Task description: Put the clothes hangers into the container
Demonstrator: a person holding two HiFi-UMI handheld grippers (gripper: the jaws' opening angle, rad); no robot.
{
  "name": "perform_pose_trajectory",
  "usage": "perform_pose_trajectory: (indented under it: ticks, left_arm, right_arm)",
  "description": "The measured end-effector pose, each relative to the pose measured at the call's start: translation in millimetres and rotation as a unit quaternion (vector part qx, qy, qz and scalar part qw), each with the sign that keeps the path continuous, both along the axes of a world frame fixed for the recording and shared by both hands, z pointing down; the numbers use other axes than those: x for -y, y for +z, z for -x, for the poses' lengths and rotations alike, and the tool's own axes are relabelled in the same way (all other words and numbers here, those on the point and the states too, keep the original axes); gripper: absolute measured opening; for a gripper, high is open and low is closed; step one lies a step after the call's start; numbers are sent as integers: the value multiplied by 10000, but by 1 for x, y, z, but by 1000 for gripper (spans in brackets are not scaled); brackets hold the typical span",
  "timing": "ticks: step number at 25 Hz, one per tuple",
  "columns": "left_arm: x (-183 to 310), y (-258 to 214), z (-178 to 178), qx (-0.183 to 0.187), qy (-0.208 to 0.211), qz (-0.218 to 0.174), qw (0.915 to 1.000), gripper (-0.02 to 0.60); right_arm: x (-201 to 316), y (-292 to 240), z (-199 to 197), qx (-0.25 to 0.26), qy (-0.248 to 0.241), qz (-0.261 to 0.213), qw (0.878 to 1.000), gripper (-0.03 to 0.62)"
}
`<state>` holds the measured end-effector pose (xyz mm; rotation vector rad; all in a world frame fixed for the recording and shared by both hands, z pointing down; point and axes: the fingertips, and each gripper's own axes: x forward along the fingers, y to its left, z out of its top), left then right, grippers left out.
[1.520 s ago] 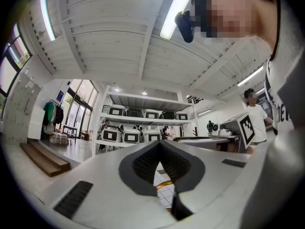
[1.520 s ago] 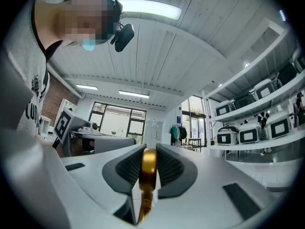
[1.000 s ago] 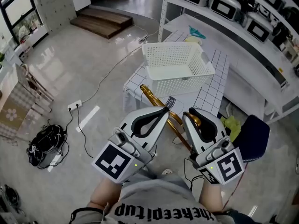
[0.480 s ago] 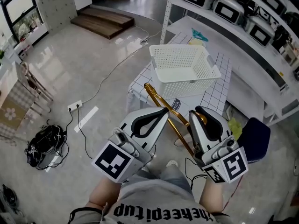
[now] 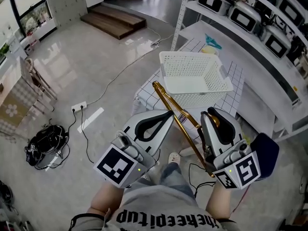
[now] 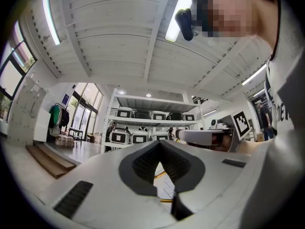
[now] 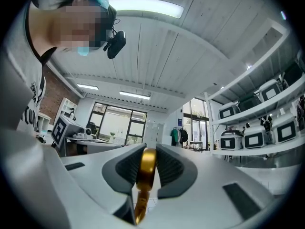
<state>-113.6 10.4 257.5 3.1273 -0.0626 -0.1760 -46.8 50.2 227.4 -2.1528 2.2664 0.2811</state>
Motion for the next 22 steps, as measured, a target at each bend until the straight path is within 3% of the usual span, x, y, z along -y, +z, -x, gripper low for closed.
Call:
perform_pose_trajectory:
  ticks: [22]
  left_arm:
    - [63, -9, -121, -2, -947, -29, 9955, 12]
  right_arm:
    - [79, -35, -126, -415, -1115, -110, 9928, 74]
